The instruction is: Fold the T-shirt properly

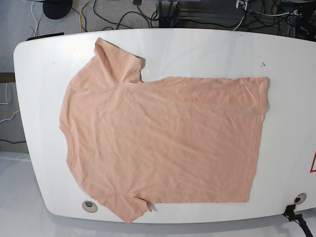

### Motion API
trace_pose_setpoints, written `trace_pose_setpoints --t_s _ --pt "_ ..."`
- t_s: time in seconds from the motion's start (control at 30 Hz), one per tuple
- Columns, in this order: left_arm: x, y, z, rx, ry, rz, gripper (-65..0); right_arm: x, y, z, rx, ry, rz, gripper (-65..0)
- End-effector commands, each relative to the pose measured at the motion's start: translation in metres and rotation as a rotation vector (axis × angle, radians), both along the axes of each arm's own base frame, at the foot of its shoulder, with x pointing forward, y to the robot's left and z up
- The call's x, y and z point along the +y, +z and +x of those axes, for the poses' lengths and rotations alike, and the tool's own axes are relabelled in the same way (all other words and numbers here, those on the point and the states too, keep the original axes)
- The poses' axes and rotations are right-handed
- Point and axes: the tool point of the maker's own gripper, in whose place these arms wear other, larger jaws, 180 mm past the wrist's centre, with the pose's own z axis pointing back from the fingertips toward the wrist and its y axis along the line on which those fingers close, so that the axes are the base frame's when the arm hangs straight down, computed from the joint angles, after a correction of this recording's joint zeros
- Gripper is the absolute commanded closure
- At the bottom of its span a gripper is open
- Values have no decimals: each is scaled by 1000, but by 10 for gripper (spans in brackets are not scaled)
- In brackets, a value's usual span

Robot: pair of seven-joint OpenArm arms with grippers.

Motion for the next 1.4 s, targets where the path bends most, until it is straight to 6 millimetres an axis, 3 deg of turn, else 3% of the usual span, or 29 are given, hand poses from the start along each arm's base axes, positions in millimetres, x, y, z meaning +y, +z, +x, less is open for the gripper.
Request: trace_pose_setpoints --t_s 0.0,0.13,0.37,0.43,0.63,0.73,0.9,1.07,1.2,1.37 --pt "3 21 6 -49 -34 5 0 -16 20 10 -74 -11 -16 0" --pt "-3 53 19 -111 -84 -1 0 -29 55 28 -167 1 -40 0" --pt "-18 106 44 -229 -115 -36 0 -28 118 78 -348 33 -47 0" --pt "-13 119 54 -272 -130 -15 0 -40 135 76 -363 57 -77 0" --pt "-5 156 82 -359 -149 26 0 -64 188 108 -468 103 -165 0" --pt "-9 171 96 -408 -168 29 0 -67 202 123 -489 131 -200 0" --pt "-20 191 116 -492 -190 11 0 -63 207 141 -503 186 -234 0" --pt "-31 217 152 -623 -231 5 0 -58 226 183 -608 235 -270 -1" --pt "-43 238 182 -736 -320 -14 -33 -65 247 207 -670 254 -336 -61" --pt "-53 253 205 -817 -413 -36 -76 -75 251 223 -655 285 -421 -119"
